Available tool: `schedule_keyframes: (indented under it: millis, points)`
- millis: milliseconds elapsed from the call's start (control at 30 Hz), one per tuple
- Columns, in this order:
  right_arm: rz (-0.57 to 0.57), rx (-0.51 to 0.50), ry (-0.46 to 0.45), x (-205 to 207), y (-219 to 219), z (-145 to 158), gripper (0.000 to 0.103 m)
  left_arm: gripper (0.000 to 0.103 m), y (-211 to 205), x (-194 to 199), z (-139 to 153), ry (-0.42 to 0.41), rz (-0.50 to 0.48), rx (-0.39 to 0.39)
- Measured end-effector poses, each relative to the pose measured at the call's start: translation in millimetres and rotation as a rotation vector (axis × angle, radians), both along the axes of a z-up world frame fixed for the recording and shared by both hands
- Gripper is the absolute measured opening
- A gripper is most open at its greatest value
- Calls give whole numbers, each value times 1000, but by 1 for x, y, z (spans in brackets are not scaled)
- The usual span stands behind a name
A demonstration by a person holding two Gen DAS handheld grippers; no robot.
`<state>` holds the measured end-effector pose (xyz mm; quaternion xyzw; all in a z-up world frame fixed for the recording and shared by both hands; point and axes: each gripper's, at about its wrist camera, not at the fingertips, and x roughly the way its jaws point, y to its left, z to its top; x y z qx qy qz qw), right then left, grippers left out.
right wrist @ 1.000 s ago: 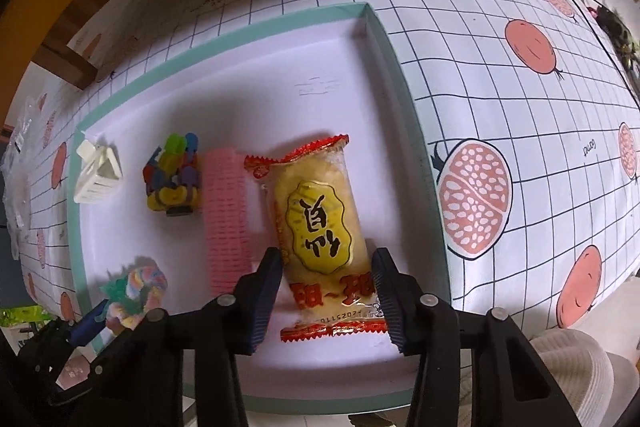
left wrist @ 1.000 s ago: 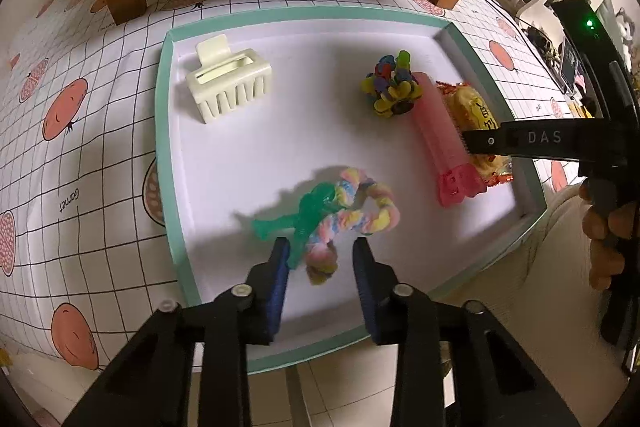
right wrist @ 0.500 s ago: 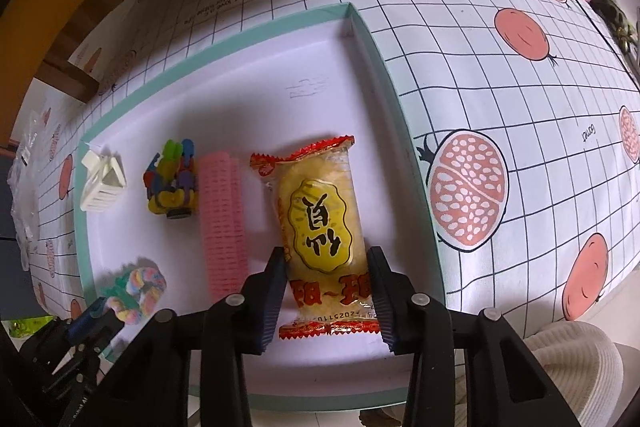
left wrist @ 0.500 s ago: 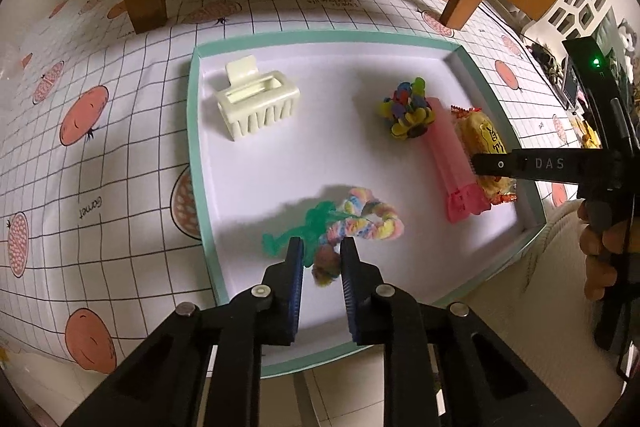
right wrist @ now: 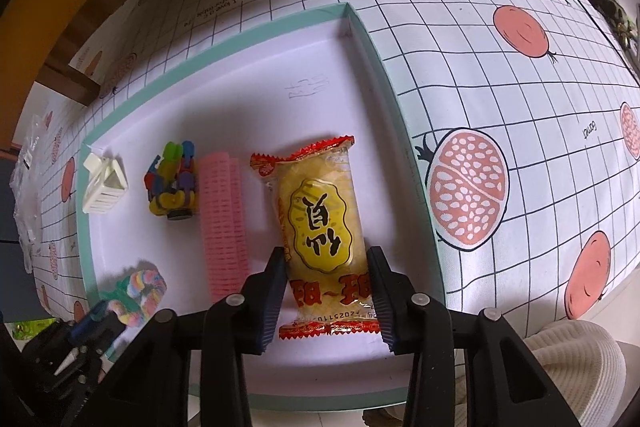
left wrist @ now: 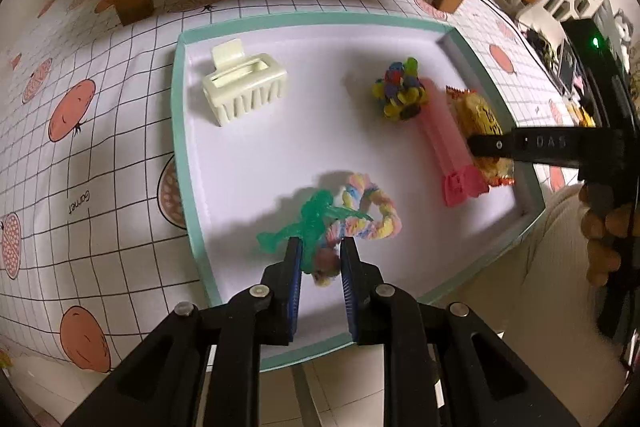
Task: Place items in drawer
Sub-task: 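Grasp the green figure with the left tool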
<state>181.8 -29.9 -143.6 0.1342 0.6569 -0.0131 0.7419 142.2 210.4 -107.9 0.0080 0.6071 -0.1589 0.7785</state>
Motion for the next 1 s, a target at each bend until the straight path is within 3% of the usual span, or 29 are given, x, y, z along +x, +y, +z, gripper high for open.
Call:
schedule_keyframes:
  millis: [200,400,733,833,933,1000]
  points:
    - [-5,6,-1,0,-3,1,42,41,-10,-3,8,-29,-50,48]
    - [-6,11,-1,1,-5,1,42,44,-27,-6,16,-78,-125,101]
    - [-5,6,1,1,-4,0,42,44,-61,-5,-1,-115,-225,234]
    - [-6,7,0,0,-4,0,42,34,-67,-3,-1,-126,-226,235]
    - [-11,16,-1,0,-6,0,42,12,-58,-2,7,-143,-206,207]
    - [-17,23,-2,0,-7,0,42,9,-51,1,13,-149,-180,177]
